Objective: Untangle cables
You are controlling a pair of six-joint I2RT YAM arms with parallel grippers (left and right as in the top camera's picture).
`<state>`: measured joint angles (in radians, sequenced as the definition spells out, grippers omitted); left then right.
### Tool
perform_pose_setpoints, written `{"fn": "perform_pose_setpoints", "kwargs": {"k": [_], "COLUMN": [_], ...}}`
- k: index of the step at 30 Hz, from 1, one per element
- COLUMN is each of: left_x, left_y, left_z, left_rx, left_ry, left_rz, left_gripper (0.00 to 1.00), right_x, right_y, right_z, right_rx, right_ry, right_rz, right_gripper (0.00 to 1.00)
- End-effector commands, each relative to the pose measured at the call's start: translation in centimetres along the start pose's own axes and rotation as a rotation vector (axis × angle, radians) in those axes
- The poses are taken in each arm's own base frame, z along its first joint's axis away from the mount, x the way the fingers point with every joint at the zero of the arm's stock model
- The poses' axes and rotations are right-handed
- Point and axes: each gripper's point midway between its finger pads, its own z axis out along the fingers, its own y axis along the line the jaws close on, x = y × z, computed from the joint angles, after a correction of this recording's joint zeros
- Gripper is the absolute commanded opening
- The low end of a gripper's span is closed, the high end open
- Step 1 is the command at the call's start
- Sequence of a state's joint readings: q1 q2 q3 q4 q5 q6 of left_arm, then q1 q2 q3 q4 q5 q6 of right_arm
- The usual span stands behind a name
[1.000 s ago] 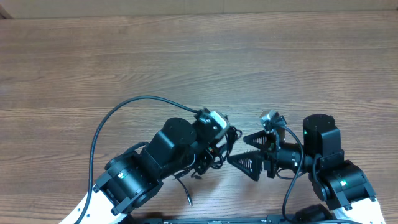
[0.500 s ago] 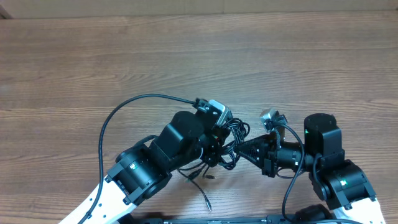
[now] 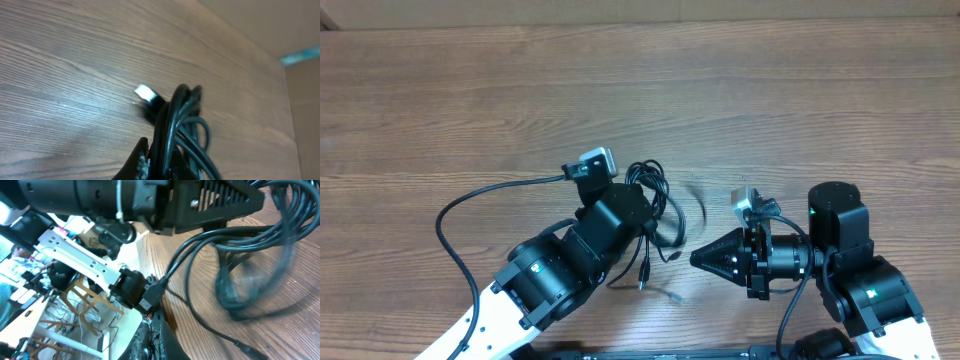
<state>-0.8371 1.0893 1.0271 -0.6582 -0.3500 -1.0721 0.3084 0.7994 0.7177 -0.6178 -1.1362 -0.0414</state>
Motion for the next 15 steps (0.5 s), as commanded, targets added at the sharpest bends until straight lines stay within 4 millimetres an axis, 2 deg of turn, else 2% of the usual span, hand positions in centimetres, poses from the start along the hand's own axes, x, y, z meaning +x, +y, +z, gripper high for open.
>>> {"fn": "perform_pose_setpoints", "kwargs": {"k": [1, 2, 4, 5, 6, 7, 9, 10, 12, 13, 14, 15], "left_x": [-1.5, -1.2, -0.5, -0.2, 0.0, 0.8, 1.7, 2.8, 2.9, 2.8, 2.7, 2.7], "left_y": [0.0, -0.2, -0.7, -1.0, -1.6, -3.4, -5.7, -8.1, -8.5, -8.6, -8.8, -8.8], "left_z": [-0.3, -0.2, -0.2, -0.2, -0.3, -0.5, -1.1, -2.2, -2.4, -2.4, -2.5, -2.5], "left_rx": [-0.015, -0.006, 0.022, 0.041, 0.070, 0.169, 0.301, 0.451, 0.476, 0.480, 0.485, 0.486], "left_ry": [-0.064, -0.046, -0.007, 0.008, 0.021, 0.059, 0.089, 0.121, 0.121, 0.115, 0.110, 0.110], "left_rz": [-0.040, -0.001, 0.113, 0.174, 0.231, 0.355, 0.463, 0.561, 0.575, 0.574, 0.572, 0.572], "left_gripper": [0.04, 0.04, 0.04, 0.04, 0.04, 0.04, 0.05, 0.04, 0.04, 0.04, 0.06, 0.05], "right_x": [-0.3, -0.4, -0.3, -0.3, -0.3, -0.4, -0.5, -0.6, -0.9, -1.2, -1.4, -1.5], "right_y": [-0.3, -2.1, -4.9, -5.0, -5.0, -4.9, -4.7, -4.2, -3.7, -3.4, -2.9, -2.6], "right_z": [-0.1, -0.3, -0.9, -1.0, -1.0, -0.9, -0.9, -0.7, -0.6, -0.6, -0.4, -0.4], "right_rx": [0.044, 0.146, 0.310, 0.317, 0.316, 0.311, 0.299, 0.268, 0.241, 0.223, 0.191, 0.178], "right_ry": [-0.008, -0.018, -0.046, -0.047, -0.048, -0.048, -0.049, -0.048, -0.055, -0.059, -0.063, -0.063], "right_rz": [0.006, 0.093, 0.220, 0.218, 0.216, 0.214, 0.208, 0.199, 0.180, 0.169, 0.152, 0.147], "right_gripper": [0.16, 0.42, 0.70, 0.76, 0.77, 0.77, 0.77, 0.77, 0.75, 0.69, 0.52, 0.46]}}
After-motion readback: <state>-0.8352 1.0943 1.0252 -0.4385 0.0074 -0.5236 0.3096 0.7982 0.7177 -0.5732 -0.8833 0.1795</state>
